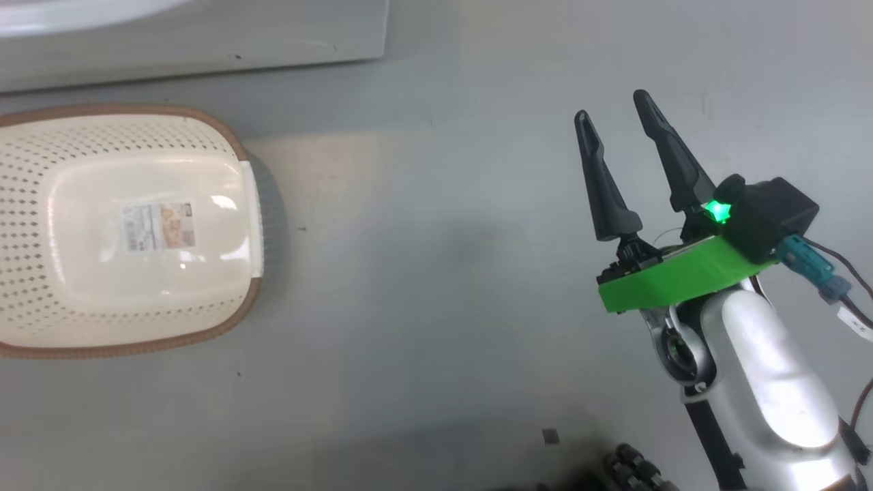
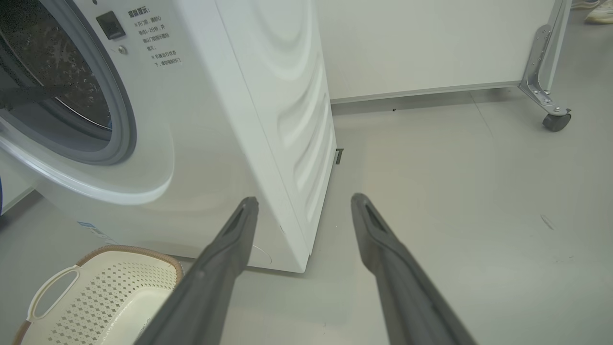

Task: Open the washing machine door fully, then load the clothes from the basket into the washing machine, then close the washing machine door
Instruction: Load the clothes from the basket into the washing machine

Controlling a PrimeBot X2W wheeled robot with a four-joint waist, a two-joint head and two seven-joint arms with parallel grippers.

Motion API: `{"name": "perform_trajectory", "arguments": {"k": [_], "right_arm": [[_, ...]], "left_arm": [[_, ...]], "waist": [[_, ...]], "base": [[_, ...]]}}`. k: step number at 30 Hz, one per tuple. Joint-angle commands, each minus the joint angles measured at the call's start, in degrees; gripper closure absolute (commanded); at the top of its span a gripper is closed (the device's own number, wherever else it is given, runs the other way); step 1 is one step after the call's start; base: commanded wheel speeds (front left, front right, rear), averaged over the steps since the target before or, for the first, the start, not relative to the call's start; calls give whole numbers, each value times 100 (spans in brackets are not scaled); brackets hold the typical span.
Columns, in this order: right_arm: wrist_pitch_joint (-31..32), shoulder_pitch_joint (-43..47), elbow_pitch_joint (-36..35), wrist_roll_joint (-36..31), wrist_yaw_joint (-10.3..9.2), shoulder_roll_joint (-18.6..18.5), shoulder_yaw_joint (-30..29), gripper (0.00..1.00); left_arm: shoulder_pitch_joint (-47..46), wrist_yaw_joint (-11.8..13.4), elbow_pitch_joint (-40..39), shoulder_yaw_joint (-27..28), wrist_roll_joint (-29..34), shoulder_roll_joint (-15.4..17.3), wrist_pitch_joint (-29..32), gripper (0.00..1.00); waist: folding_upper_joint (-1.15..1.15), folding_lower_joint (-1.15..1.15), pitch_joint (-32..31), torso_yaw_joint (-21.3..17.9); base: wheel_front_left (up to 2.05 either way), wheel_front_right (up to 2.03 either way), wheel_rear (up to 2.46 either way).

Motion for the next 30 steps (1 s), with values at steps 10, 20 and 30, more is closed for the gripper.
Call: {"name": "perform_trajectory", "arguments": {"k": [10, 20, 30], "right_arm": [[-38, 610, 307, -189, 0, 11, -219, 0], [-38, 1080, 577, -185, 0, 11, -272, 0], [-38, 1440, 718, -112, 0, 11, -252, 0]], "left_arm": [[1616, 5, -618, 332, -327, 0, -310, 0], [3715, 665, -1743, 1649, 205, -202, -314, 0], [5851, 1344, -2970, 3089, 821, -382, -314, 0]], "waist": [[-1, 1, -1961, 789], [-1, 1, -3073, 1139], [-1, 1, -3785, 1214]], "base": [[0, 0, 0], [0, 0, 0], [0, 0, 0]]}}
